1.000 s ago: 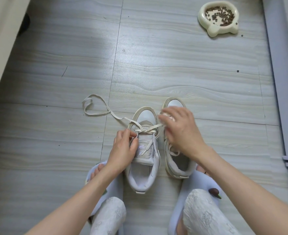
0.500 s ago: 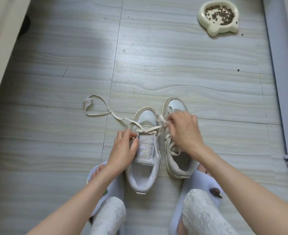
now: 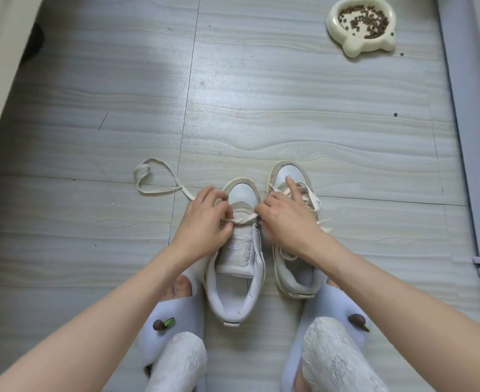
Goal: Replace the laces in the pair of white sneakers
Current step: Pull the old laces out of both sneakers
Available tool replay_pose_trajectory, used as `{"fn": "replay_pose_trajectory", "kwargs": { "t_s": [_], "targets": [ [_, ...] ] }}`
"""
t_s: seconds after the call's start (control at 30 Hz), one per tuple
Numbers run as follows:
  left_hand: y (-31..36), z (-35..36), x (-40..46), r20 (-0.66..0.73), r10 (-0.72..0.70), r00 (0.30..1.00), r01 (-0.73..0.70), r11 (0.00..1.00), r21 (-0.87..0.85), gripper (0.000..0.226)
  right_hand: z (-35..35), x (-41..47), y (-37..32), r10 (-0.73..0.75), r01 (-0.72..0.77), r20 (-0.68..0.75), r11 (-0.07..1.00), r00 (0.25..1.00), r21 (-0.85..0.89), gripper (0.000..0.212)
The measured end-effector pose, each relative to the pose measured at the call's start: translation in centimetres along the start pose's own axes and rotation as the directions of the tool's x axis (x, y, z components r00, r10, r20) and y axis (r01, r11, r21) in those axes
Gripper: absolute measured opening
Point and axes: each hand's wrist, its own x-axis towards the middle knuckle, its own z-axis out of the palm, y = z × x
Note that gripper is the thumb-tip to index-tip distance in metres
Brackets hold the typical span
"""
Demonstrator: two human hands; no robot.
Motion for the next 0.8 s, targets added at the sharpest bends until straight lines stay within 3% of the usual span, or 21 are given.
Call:
{"fn": "replay_pose_trajectory", "kwargs": {
  "t_s": [0.1,0.17,0.3,0.4,0.47,0.53,0.6,0.67,0.73,0.8],
  "targets": [
    [0.2,-0.6,0.5,-0.012,0.100,0.995,-0.098,0.989,0.112,0.011,-0.7,0.2,-0.3,-0.030,0.036,-0.084,0.997,0.996,0.073,0.004],
    [0.4,-1.4,0.5,-0.033,0.085,0.996,-0.081,0.990,0.117,0.011,-2.1,-0.4,-0.9,0.032,-0.026,-0.019,0.970,0.999,0.243,0.021],
    [1.2,-2.7,-1.7,0.037,-0.042,0.998,0.044,0.998,-0.054,0.012,-3.6,-3.0,-2.3,0.098,-0.205,0.228,0.835,0.969,0.511,0.034],
    [2.0,-3.1,-3.8,0.133,-0.152,0.979,0.174,0.968,-0.181,0.015,-3.9,-4.9,-3.1,0.073,-0.237,0.293,0.783,0.953,0.574,0.030],
    [2.2,-3.4,-4.4,0.180,-0.270,0.946,0.313,0.905,-0.290,0.014,-4.2,-5.3,-3.7,-0.002,-0.244,0.357,0.726,0.934,0.643,0.023],
    [2.1,-3.9,-4.7,0.263,-0.377,0.888,0.458,0.769,-0.446,0.009,-4.8,-5.3,-4.4,-0.095,-0.278,0.449,0.665,0.889,0.693,0.022],
    [2.0,-4.2,-4.9,0.360,-0.396,0.845,0.533,0.685,-0.496,0.003,-5.0,-5.0,-5.0,-0.152,-0.302,0.496,0.633,0.855,0.713,0.022],
    [1.8,-3.9,-5.2,0.409,-0.358,0.839,0.517,0.759,-0.396,0.015,-4.8,-4.7,-5.2,-0.141,-0.338,0.500,0.579,0.855,0.742,0.019],
    [1.9,-3.4,-5.3,0.386,-0.295,0.874,0.395,0.895,-0.210,0.027,-4.6,-4.3,-5.0,-0.107,-0.416,0.507,0.442,0.855,0.795,0.019],
    [2.1,-2.9,-5.5,0.342,-0.253,0.905,0.291,0.955,-0.063,0.033,-4.2,-4.2,-4.7,-0.037,-0.458,0.491,0.303,0.871,0.836,0.019]
  ]
}}
